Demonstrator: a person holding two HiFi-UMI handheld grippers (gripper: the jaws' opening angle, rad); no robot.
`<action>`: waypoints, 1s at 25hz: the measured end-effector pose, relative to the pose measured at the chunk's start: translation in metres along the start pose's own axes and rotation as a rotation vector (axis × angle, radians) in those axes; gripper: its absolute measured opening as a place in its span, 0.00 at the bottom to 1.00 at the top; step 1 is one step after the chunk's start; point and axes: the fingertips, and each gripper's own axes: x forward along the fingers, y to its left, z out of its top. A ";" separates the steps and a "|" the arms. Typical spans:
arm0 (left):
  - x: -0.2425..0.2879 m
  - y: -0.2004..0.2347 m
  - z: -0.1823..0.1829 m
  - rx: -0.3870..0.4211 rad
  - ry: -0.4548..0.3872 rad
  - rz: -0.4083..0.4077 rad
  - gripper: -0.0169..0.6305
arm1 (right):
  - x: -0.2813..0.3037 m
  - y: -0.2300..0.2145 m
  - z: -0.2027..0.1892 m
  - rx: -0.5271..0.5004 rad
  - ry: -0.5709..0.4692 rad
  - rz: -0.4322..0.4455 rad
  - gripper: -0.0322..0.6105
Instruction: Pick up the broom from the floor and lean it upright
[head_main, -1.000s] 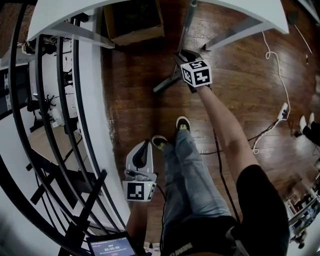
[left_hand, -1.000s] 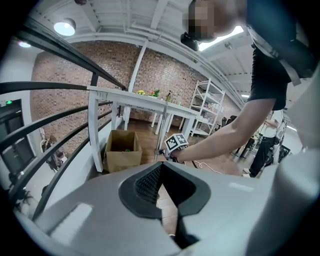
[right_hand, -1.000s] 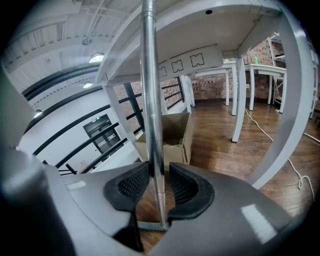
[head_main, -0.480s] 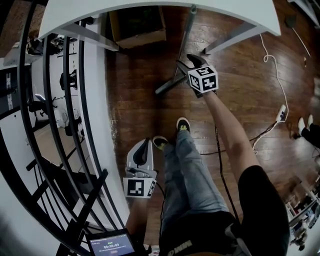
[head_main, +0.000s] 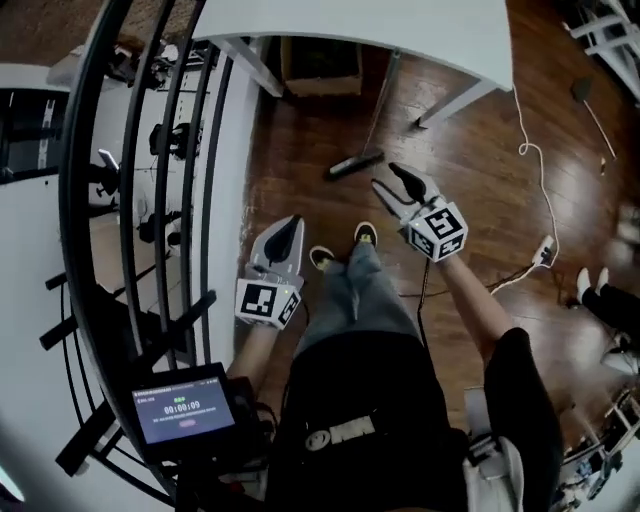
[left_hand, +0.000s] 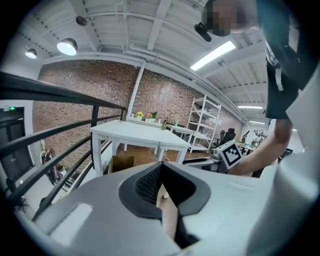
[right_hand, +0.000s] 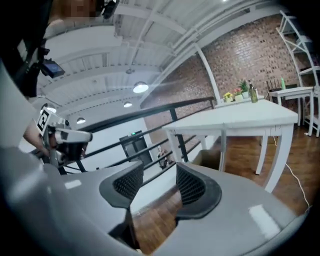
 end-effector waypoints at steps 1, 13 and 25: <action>-0.008 -0.009 0.013 0.002 -0.017 0.009 0.05 | -0.015 0.018 0.023 0.006 -0.028 0.013 0.35; -0.066 -0.051 0.091 0.040 -0.215 0.023 0.05 | -0.044 0.163 0.110 0.005 -0.191 0.118 0.05; -0.067 -0.057 0.102 0.088 -0.266 0.067 0.05 | -0.055 0.187 0.135 0.012 -0.263 0.266 0.11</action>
